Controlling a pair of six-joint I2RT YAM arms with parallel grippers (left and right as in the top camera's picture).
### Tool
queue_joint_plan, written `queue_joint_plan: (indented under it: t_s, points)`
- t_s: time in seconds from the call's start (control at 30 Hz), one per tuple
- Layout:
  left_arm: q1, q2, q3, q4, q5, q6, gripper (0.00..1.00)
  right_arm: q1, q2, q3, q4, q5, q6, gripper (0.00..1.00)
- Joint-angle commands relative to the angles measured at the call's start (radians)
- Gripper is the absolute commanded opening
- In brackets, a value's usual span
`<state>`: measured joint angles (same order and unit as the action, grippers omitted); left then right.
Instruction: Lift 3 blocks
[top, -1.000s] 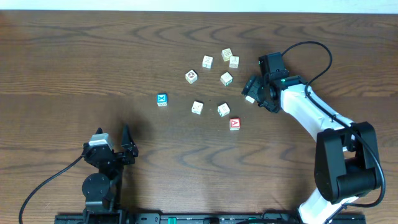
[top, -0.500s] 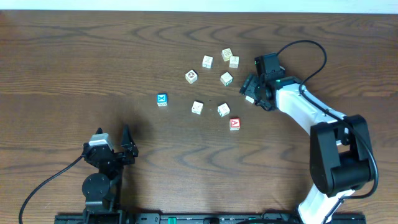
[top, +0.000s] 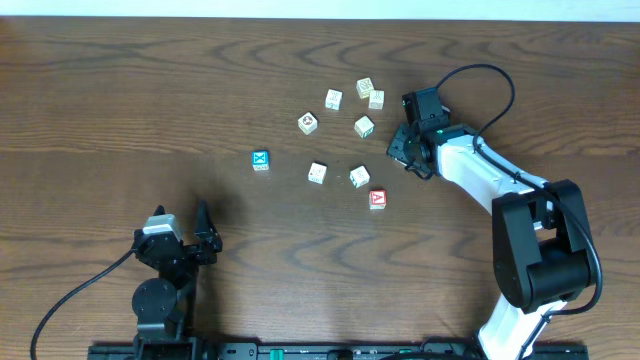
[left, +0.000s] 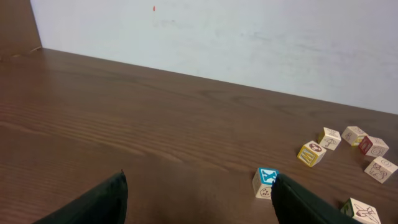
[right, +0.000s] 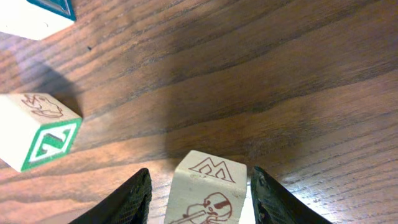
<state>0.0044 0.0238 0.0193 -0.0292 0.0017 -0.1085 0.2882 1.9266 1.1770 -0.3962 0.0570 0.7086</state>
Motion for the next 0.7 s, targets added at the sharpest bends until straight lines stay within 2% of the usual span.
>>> queue_joint_plan:
  t_s: [0.0,0.5,0.67]
  points:
    - [-0.003,0.001,-0.015,-0.044,-0.01,-0.008,0.75,0.008,0.011,0.006,-0.018,0.014,-0.086,0.49]
    - [-0.003,0.001,-0.015,-0.044,-0.01,-0.009,0.75,0.008,0.01,0.006,-0.079,0.008,-0.299,0.27]
    - [-0.003,0.001,-0.015,-0.044,-0.01,-0.009,0.74,0.008,0.009,0.006,-0.129,-0.062,-0.343,0.25]
